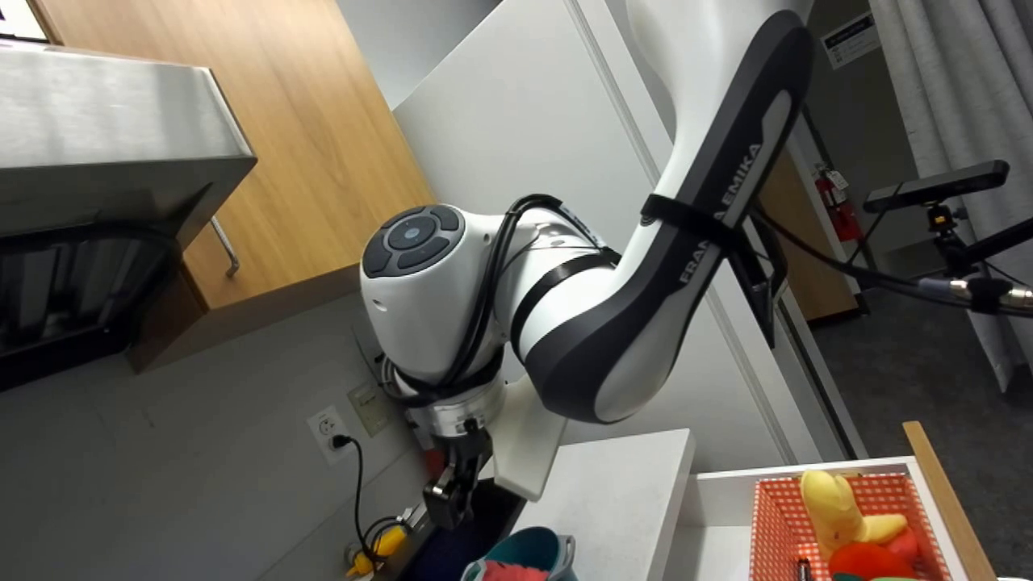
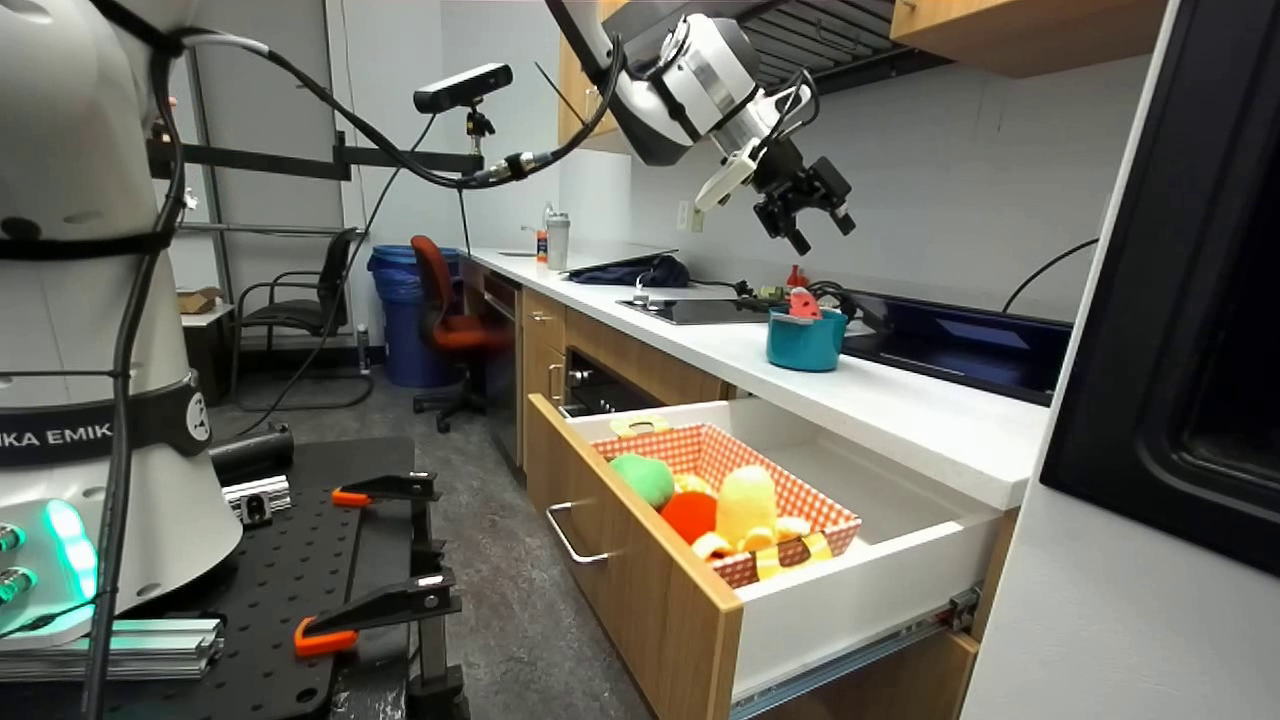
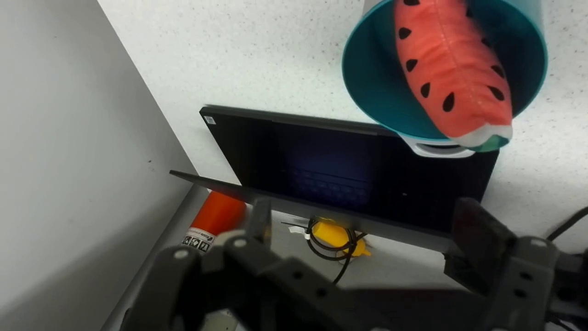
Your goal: Place the watermelon and banana inside the blue pot, close the drawer
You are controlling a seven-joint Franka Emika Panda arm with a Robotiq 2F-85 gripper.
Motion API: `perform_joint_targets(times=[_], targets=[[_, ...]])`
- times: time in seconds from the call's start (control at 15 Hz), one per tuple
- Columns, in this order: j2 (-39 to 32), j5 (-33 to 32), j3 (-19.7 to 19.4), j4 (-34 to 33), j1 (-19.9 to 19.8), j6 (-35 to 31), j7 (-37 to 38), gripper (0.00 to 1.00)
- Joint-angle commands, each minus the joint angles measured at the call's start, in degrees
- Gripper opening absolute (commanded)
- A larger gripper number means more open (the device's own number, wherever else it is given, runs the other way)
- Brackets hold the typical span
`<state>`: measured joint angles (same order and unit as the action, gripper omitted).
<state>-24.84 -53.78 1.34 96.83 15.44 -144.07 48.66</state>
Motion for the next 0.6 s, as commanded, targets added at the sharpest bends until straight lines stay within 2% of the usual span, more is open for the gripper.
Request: perform_joint_targets(times=[0.0,0.53], targets=[[3.5,-0.1,-0.8,4.4,0.0,0.1,1.3,1.00],[13.0,-0.5,-1.0,17.1,-1.8,0.4,4.0,1.00]])
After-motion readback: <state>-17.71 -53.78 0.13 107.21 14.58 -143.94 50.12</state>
